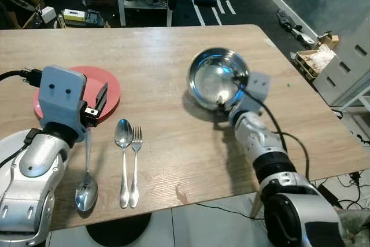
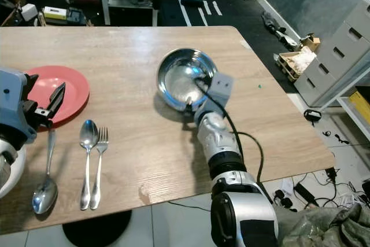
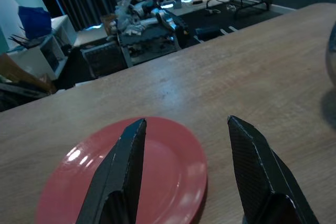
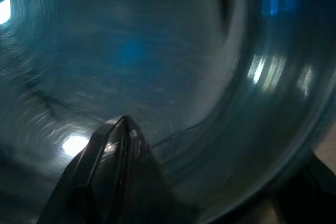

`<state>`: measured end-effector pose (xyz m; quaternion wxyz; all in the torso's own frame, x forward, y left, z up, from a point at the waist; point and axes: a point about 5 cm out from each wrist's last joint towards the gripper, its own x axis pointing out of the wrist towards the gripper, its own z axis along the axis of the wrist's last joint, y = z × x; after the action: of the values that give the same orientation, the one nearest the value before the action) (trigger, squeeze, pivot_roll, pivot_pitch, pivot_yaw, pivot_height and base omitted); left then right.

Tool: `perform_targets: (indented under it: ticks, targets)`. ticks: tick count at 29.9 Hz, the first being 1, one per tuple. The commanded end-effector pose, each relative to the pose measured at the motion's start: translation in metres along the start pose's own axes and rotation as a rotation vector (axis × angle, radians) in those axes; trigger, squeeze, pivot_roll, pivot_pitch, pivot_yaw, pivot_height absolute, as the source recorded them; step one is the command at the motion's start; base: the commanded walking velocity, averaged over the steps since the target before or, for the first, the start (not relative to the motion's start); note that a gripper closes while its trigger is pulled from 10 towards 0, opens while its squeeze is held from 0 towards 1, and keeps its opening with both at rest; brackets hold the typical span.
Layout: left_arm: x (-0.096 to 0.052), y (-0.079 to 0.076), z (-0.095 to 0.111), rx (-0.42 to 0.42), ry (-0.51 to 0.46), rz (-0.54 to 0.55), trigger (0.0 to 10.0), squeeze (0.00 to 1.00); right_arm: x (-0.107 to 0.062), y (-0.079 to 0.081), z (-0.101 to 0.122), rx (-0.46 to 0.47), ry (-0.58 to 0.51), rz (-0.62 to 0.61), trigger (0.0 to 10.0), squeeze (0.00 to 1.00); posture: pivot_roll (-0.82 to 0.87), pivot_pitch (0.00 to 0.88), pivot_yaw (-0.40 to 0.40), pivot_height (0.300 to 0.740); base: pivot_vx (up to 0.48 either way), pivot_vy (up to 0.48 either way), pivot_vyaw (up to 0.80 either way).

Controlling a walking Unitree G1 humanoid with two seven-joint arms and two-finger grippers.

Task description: Setting the table

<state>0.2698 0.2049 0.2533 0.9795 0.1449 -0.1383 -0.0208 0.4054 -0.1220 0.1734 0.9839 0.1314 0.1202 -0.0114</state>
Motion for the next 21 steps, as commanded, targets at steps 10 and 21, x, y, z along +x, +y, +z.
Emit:
perform_targets:
  ticks: [10,21]
  targets:
    - [-0.005,-0.003,-0.003,-0.020,0.031,0.019,10.0,0.00,0.001,0.011,-0.009,0.136,0.029,0.095,0.0,0.00,0.17,0.159,-0.045,0.740,0.000,0.000,0.00]
    - [-0.026,-0.030,-0.004,-0.137,0.111,-0.507,10.0,0.00,-0.003,0.019,-0.002,0.178,-0.053,0.248,0.0,0.00,0.15,0.136,-0.034,0.740,0.000,0.000,0.00]
